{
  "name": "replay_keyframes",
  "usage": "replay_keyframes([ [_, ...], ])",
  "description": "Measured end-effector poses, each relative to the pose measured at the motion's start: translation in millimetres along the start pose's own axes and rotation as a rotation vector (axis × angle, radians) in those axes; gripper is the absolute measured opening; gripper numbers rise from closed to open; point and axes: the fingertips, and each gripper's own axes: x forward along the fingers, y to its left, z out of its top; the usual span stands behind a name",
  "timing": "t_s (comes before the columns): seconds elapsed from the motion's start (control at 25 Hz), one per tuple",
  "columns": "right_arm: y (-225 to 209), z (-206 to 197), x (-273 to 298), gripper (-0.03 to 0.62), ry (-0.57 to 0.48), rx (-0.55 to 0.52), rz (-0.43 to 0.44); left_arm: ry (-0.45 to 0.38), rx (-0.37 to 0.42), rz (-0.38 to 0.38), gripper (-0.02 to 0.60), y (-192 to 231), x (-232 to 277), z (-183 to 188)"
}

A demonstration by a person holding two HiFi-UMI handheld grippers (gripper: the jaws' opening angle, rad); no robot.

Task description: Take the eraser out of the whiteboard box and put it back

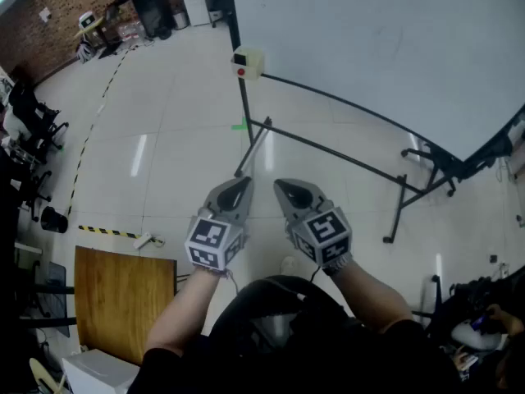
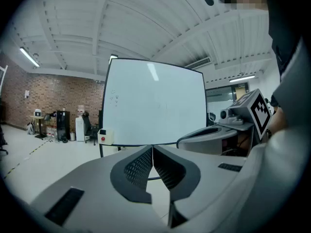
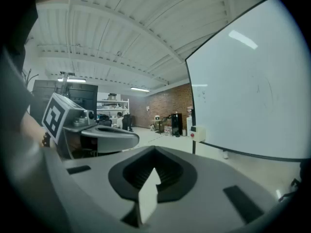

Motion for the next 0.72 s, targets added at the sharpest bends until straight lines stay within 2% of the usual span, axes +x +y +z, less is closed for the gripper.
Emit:
replay_keyframes([
  [0.44,-86,18,30,0.014,-0.003,-0.013,0.037,-0.015,-0.007,0.063,0.003,24,90,29],
  [0.72,-109,22,46,0.014,0.0,-0.008,0.059,-0.026,-0.006,0.094,0.003,42,120,38],
])
